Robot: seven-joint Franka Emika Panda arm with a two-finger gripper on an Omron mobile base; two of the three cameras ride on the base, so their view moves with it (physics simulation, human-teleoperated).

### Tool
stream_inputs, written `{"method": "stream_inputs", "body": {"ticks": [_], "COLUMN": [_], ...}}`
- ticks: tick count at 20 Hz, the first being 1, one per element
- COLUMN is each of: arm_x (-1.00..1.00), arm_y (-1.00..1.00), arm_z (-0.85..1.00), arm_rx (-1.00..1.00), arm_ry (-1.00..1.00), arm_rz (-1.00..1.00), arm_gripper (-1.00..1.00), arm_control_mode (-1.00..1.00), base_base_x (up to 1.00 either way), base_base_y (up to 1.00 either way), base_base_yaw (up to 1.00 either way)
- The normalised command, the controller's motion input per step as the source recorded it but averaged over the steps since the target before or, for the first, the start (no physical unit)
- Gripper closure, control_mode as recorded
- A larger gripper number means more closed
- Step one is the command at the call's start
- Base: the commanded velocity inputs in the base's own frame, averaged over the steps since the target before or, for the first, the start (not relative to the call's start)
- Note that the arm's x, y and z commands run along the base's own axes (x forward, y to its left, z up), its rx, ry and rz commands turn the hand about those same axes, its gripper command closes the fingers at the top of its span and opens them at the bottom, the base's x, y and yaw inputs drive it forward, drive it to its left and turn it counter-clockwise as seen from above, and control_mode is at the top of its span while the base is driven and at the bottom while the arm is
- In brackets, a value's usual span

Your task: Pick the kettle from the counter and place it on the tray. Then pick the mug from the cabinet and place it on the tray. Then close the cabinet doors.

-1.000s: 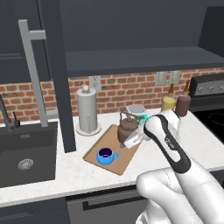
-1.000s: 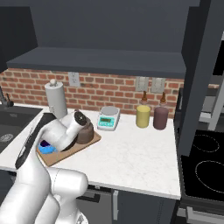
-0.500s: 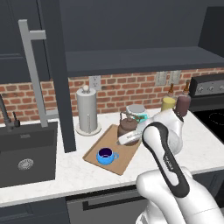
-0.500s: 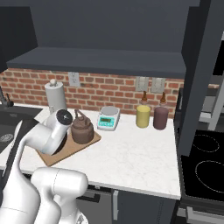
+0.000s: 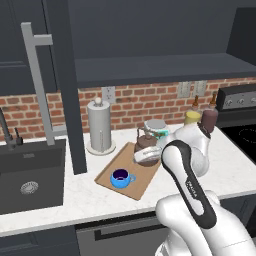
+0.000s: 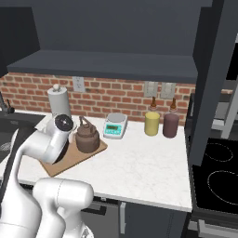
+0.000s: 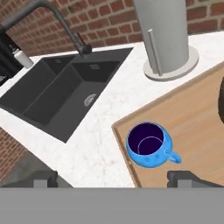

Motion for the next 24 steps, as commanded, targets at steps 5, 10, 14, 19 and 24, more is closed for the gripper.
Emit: {"method": "stream_inputs", "body": {"ticks": [5,10,14,19,24], "arm_x": [-0.19,-0.46,-0.56,-0.58,-0.26], "arm_y": [-0.03,-0.4,-0.56,-0.63,-0.54], "arm_z": [0.45,0.43,0.44,0.33,0.06], "arm_rx": [0.0,0.0,0.0,0.0,0.01], "arm_ry": [0.23,0.14,0.05,0.0,-0.03], "arm_rz": [-0.31,-0.23,-0.17,-0.15,-0.17], "arm_gripper": [-1.0,-1.0,-1.0,-1.0,-1.0], "arm_control_mode": [-1.0,-1.0,-1.0,-1.0,-1.0], "base_base_x": [0.0,0.0,0.0,0.0,0.0], "base_base_y": [0.0,0.0,0.0,0.0,0.0], "base_base_yaw": [0.0,0.0,0.0,0.0,0.0]}}
